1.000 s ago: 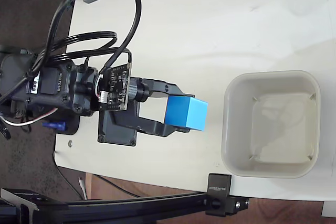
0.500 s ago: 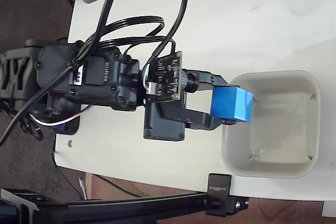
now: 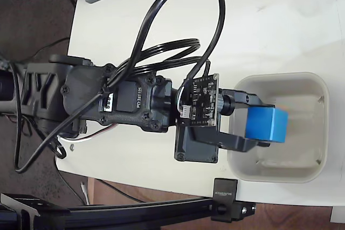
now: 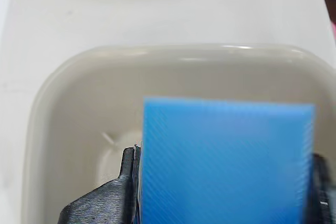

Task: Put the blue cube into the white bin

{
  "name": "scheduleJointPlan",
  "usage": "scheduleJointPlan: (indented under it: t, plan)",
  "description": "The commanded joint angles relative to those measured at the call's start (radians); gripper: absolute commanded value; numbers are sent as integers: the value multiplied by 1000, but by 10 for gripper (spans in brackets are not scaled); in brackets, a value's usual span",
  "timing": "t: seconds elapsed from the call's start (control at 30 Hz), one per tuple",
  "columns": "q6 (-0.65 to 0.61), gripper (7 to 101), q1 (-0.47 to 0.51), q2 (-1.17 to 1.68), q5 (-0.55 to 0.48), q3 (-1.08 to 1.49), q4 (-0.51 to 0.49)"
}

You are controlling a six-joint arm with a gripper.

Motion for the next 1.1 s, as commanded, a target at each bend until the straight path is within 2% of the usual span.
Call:
scheduleJointPlan:
  t: [0.03,0.17,0.23,0.3,0.5,0.6,0.67,0.73,0.83,0.9,1.0,1.1]
  plan:
    - [-11,1003,14,51,-17,-37,-46]
    - [-14,1003,9,138,-12,104,-123]
    - [-15,1003,-2,222,3,224,-192]
    - [-21,1003,-26,324,43,337,-209]
    - [-18,1003,-97,696,141,664,-60]
    - [-15,1003,-132,923,184,925,-67]
    - [-29,1003,-178,1091,230,1131,-115]
    - [8,1003,-221,1221,247,1287,-133]
    - [43,1003,-265,1331,256,1407,-69]
    - [20,1003,-285,1405,267,1479,-20]
    - [44,1003,-321,1555,267,1626,-52]
    - [74,1003,-376,1637,310,1686,-43]
